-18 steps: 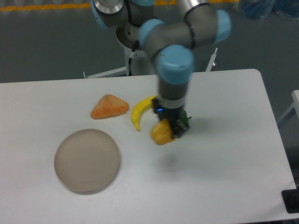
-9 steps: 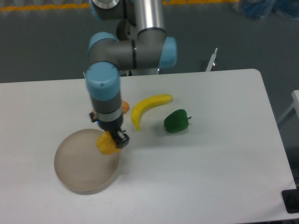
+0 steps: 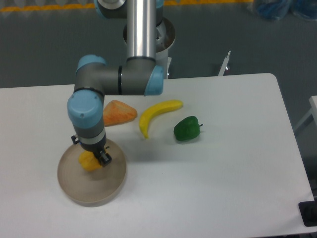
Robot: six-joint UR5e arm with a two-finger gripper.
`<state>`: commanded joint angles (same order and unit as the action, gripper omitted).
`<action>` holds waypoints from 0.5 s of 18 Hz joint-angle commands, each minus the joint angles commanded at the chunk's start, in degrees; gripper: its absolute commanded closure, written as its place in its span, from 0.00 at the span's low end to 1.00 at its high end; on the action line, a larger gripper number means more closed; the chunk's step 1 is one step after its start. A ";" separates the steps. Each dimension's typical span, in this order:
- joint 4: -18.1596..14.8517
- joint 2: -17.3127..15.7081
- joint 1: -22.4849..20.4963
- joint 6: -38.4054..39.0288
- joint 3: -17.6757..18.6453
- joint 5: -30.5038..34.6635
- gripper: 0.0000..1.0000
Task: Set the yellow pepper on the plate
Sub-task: 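Lower the yellow pepper onto the plate and open the gripper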
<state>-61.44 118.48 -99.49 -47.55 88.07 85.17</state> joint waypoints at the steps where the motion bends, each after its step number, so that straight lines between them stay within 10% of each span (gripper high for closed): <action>1: 0.62 0.00 0.00 -0.09 -0.09 0.00 0.35; 4: 1.15 -0.61 0.00 -0.09 -0.44 0.09 0.00; 9: 0.97 -2.28 -0.52 0.00 -1.23 0.88 0.00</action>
<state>-60.47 116.20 -100.02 -47.55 86.84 86.04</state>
